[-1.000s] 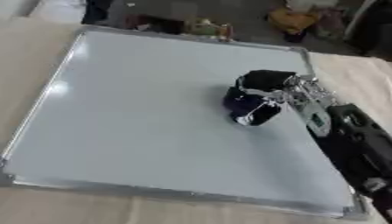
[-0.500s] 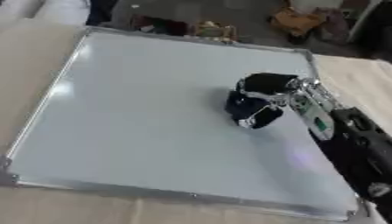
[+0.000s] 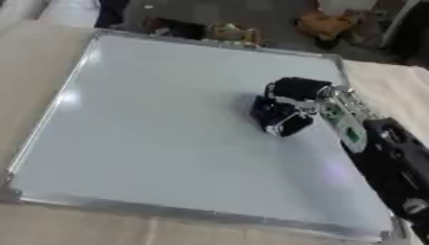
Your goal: Wipe the whiteboard clean with a brush.
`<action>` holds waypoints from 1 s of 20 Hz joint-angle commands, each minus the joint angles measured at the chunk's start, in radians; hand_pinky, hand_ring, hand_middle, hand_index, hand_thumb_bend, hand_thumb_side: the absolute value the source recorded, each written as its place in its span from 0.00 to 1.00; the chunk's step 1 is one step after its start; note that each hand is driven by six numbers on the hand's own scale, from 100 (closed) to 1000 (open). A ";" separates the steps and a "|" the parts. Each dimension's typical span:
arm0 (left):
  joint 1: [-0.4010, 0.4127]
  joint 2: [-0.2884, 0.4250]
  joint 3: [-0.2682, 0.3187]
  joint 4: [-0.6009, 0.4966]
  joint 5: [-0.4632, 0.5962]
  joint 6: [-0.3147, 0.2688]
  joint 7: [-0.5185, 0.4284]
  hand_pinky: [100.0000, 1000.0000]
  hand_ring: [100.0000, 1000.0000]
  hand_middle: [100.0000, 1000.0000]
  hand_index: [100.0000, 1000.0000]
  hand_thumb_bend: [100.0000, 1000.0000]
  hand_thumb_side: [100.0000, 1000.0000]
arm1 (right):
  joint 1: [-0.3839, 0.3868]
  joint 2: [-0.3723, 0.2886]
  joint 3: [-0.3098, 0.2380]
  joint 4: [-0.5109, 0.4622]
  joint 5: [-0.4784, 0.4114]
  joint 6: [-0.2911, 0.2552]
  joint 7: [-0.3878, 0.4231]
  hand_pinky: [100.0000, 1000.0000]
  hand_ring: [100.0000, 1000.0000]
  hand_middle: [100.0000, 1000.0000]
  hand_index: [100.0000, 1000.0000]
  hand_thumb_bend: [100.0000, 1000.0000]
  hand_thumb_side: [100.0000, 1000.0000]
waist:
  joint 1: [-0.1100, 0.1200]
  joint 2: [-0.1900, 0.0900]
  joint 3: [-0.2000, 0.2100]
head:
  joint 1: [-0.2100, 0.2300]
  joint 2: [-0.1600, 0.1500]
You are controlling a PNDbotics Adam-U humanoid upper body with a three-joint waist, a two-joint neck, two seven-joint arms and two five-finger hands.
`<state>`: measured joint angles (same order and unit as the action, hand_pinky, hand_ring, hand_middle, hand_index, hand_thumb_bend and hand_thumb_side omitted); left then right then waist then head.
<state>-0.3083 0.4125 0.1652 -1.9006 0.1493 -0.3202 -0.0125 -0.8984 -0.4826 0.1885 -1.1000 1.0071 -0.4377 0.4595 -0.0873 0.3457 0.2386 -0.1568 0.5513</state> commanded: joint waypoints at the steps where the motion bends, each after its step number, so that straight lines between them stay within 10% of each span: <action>1: -0.009 0.010 0.013 -0.017 0.006 0.002 0.002 0.68 0.54 0.49 0.32 0.24 0.85 | -0.001 -0.018 -0.018 0.045 0.027 0.017 -0.011 0.60 0.65 0.15 0.11 0.00 0.21 | 0.009 -0.011 0.000 | 0.002 -0.013; 20: -0.009 0.009 0.012 -0.014 0.006 0.001 -0.002 0.68 0.54 0.49 0.32 0.23 0.86 | -0.038 -0.021 -0.076 0.165 0.094 0.093 -0.128 0.57 0.60 0.11 0.09 0.00 0.13 | 0.015 -0.006 0.000 | -0.005 -0.015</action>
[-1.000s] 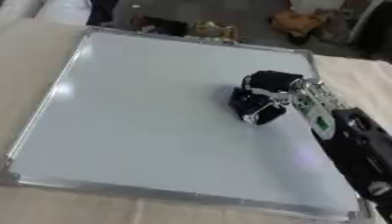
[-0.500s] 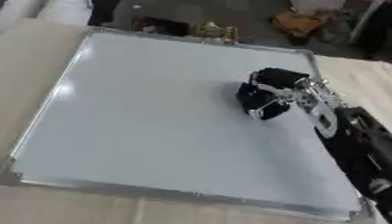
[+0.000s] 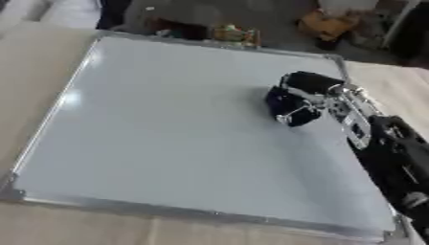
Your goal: Wipe the whiteboard clean with a brush.
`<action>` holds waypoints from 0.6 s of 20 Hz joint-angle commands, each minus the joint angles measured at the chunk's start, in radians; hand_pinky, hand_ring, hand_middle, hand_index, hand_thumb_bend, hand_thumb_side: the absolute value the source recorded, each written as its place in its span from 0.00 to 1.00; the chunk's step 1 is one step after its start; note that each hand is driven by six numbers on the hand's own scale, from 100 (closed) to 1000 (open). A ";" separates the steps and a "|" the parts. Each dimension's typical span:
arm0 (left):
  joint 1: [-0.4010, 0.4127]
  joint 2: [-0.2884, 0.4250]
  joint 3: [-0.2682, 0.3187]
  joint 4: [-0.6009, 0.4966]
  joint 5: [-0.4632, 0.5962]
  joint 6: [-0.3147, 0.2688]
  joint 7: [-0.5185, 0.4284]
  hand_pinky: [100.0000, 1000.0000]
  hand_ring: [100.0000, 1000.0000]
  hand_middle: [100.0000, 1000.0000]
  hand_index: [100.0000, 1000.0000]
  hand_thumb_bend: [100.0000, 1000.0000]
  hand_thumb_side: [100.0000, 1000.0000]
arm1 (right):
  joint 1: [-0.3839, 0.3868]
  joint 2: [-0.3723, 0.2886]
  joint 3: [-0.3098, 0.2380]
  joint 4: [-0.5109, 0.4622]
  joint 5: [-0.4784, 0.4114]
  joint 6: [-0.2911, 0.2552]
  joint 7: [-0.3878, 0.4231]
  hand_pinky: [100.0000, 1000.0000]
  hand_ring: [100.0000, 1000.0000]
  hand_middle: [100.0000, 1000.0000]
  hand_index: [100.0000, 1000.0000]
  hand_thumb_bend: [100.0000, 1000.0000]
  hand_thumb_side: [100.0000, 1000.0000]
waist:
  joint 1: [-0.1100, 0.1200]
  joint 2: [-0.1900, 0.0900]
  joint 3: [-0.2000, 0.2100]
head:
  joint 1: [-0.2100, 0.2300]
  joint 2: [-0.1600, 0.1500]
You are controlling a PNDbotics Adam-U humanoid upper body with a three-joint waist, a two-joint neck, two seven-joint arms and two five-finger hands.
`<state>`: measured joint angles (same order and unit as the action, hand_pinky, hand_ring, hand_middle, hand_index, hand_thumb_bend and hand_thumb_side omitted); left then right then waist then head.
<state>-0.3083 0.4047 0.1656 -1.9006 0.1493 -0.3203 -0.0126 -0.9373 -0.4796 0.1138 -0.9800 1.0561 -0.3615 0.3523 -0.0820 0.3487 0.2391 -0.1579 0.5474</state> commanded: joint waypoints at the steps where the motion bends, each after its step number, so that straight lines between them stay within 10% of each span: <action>1: -0.009 0.016 0.012 -0.013 0.006 0.001 -0.002 0.68 0.54 0.49 0.33 0.23 0.86 | -0.002 -0.024 -0.003 0.051 0.054 0.022 -0.034 0.57 0.60 0.11 0.09 0.00 0.14 | 0.010 -0.009 0.000 | -0.004 -0.011; 12: -0.010 0.018 0.011 -0.014 0.005 0.001 -0.002 0.68 0.54 0.49 0.32 0.23 0.86 | -0.020 -0.019 0.002 0.076 0.097 0.025 -0.097 0.55 0.58 0.10 0.09 0.00 0.14 | 0.009 -0.009 0.001 | -0.004 -0.010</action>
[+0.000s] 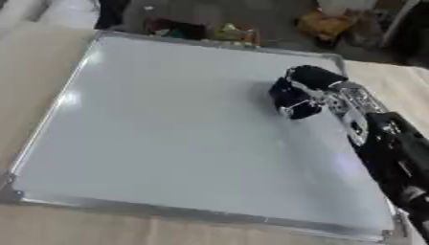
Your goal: Wipe the whiteboard clean with a brush.
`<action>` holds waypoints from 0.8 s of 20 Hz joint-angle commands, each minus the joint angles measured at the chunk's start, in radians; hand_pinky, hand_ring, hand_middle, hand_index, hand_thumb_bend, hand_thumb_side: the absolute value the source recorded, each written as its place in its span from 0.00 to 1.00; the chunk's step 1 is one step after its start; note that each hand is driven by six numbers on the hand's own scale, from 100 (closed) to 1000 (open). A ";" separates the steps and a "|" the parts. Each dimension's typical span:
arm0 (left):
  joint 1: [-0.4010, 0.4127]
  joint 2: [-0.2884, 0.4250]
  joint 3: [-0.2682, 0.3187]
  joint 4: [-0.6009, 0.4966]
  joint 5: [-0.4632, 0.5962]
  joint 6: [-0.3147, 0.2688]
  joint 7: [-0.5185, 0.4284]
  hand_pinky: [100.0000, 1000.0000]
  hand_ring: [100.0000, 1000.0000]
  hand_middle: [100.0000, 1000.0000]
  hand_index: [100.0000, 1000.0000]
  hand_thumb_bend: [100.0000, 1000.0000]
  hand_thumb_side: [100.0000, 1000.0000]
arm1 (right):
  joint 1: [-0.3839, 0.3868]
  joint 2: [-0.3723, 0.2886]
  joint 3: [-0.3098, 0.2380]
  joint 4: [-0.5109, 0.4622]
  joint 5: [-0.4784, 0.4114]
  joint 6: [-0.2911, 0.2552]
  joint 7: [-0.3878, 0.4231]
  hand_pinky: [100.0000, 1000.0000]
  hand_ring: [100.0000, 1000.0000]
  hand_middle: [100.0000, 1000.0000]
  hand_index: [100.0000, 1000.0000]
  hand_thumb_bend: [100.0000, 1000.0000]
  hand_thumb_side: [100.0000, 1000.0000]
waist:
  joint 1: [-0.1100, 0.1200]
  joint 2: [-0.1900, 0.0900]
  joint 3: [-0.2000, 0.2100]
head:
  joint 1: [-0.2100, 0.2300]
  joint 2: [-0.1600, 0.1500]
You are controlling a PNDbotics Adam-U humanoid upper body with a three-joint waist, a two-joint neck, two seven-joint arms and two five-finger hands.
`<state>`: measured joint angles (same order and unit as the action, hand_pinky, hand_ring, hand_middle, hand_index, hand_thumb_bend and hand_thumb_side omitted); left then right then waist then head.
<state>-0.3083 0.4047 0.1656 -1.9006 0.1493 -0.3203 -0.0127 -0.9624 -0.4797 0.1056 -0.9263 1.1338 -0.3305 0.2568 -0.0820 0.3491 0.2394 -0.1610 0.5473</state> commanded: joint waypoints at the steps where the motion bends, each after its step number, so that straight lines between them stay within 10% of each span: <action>1: -0.010 0.019 0.011 -0.014 0.005 0.001 -0.002 0.68 0.54 0.49 0.32 0.23 0.86 | 0.006 -0.020 0.016 0.016 0.017 -0.014 0.000 0.55 0.58 0.10 0.09 0.00 0.13 | 0.009 -0.010 0.000 | -0.001 -0.010; 16: -0.014 0.019 0.011 -0.016 0.009 0.006 -0.001 0.68 0.54 0.49 0.32 0.23 0.86 | 0.056 -0.032 0.102 -0.100 -0.108 -0.096 0.133 0.55 0.57 0.10 0.09 0.00 0.10 | 0.004 -0.017 -0.004 | 0.004 -0.010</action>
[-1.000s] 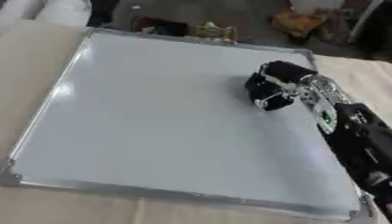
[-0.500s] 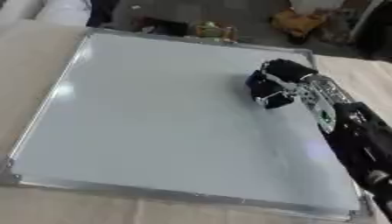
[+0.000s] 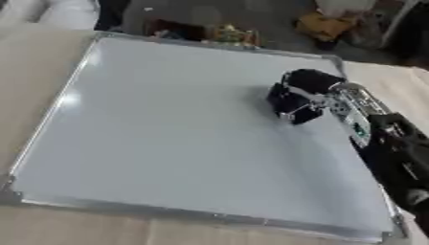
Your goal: Wipe the whiteboard clean with a brush.
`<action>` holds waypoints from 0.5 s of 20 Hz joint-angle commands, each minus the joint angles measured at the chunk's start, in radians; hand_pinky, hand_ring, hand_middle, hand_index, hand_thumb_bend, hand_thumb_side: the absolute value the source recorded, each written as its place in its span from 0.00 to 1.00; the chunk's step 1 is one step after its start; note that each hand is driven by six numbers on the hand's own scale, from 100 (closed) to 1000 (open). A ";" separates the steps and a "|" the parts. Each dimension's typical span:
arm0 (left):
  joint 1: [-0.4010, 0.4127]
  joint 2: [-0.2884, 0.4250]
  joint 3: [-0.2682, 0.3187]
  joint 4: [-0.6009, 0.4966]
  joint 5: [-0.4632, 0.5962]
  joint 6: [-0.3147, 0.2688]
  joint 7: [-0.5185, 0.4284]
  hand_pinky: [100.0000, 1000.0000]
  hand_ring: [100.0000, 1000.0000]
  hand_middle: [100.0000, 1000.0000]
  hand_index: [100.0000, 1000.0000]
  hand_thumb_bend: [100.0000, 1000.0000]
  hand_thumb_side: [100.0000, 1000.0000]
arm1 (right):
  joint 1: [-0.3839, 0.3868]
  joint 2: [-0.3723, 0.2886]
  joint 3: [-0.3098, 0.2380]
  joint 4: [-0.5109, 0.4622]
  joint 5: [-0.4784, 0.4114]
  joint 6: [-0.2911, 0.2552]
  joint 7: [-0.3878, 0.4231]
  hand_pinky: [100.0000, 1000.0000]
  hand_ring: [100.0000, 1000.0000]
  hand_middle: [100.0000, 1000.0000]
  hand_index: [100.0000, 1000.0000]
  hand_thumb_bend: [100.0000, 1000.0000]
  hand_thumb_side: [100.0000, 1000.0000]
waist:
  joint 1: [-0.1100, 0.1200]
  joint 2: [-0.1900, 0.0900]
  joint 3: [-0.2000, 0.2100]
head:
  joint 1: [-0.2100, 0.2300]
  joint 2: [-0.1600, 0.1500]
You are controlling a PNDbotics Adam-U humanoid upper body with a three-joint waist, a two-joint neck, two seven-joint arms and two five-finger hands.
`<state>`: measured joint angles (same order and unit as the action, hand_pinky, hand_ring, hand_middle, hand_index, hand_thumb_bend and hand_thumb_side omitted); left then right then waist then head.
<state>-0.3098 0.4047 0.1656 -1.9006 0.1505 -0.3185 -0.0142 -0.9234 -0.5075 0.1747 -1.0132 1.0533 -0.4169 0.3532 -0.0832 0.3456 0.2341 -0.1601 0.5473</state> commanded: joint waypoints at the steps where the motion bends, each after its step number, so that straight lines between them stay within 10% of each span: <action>1: -0.013 0.019 0.011 -0.016 0.008 0.005 0.000 0.69 0.54 0.49 0.32 0.23 0.86 | 0.020 -0.003 0.037 -0.021 -0.038 -0.010 0.049 0.55 0.57 0.10 0.09 0.00 0.10 | 0.005 -0.014 0.001 | 0.003 -0.010; 10: -0.015 0.019 0.011 -0.018 0.009 0.008 0.002 0.69 0.54 0.49 0.32 0.24 0.86 | 0.033 0.003 0.073 -0.101 -0.122 -0.012 0.130 0.55 0.56 0.10 0.09 0.00 0.08 | 0.004 -0.016 -0.001 | 0.003 -0.008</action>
<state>-0.3159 0.4047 0.1656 -1.9007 0.1569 -0.3128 -0.0125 -0.8966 -0.5097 0.2240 -1.1039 0.9460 -0.4254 0.4657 -0.0854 0.3446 0.2323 -0.1600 0.5473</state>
